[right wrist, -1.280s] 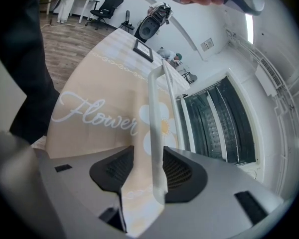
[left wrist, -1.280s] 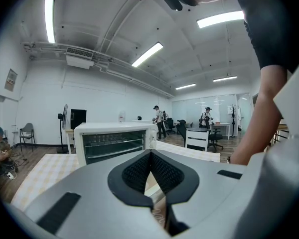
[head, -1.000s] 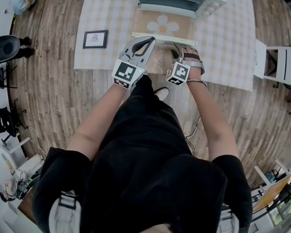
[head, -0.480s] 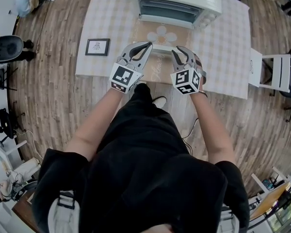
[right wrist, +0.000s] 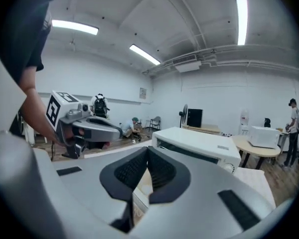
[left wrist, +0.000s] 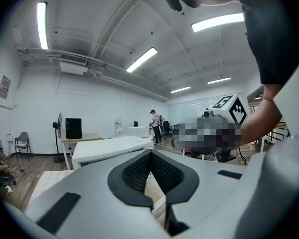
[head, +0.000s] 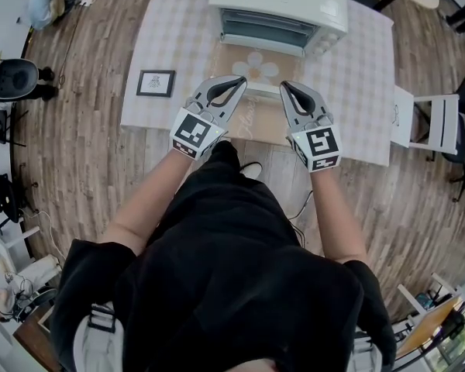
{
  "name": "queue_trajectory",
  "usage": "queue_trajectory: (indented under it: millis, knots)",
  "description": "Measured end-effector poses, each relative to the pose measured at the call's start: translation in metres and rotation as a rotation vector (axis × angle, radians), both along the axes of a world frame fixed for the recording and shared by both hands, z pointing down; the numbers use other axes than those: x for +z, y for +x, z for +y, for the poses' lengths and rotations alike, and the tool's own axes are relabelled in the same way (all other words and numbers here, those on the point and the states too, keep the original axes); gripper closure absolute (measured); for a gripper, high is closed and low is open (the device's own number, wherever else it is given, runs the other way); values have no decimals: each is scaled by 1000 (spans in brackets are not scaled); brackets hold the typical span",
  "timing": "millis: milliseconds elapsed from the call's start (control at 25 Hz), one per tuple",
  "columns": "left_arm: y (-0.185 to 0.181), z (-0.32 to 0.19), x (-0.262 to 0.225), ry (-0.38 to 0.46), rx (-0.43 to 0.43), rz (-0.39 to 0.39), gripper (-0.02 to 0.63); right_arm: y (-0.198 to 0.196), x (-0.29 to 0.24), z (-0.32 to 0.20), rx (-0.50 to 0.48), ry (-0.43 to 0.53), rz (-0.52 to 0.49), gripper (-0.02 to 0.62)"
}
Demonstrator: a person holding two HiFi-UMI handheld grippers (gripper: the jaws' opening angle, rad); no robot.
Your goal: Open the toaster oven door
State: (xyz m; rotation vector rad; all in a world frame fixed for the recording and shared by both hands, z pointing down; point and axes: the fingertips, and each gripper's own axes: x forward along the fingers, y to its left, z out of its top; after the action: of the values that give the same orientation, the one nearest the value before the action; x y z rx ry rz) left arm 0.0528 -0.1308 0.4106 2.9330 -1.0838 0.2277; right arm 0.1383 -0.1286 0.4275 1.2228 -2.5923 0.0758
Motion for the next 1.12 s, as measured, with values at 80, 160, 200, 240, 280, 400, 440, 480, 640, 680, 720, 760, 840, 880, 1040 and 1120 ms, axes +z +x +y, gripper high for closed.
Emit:
queue_trajectory:
  millis: [80,160,200,240,280,400,440,480,640,680,720,760,840,880,1040,1120]
  knots:
    - [4,3,-12,9,15,13,589,1,-15,6,-17,8,-58,577]
    - [6,6,-24,21,26,34,589,1,-29,11,-28,17,-113,577]
    - [6,7,-29,26,31,45,589,2,-36,13,-33,28,-133,578]
    - [7,9,-33,31,35,53,589,1,-43,16,-40,44,-144,578]
    - [7,10,-37,35,36,57,589,1,-49,18,-48,63,-146,577]
    - [7,19,-48,27,37,61,589,-2,-65,27,-68,109,-148,578]
    - [8,23,-52,19,42,70,589,-3,-69,31,-71,119,-149,578]
    - [8,27,-55,12,46,77,589,-4,-72,34,-73,126,-148,578]
    - [4,36,-64,8,49,89,589,-3,-82,44,-64,140,-163,578]
    - [3,37,-65,7,48,92,589,-2,-84,46,-61,142,-168,578]
    - [2,39,-66,7,47,93,589,-1,-84,47,-57,142,-172,578]
    - [2,40,-66,8,48,93,589,0,-84,48,-53,141,-176,578]
    - [0,43,-67,10,50,92,589,1,-84,50,-46,137,-182,578]
    - [-1,44,-67,10,49,90,589,1,-83,51,-44,137,-182,578]
    - [-4,44,-69,10,45,87,589,5,-84,50,-30,143,-182,578]
    - [-5,44,-70,13,39,85,589,9,-84,49,-17,147,-183,578]
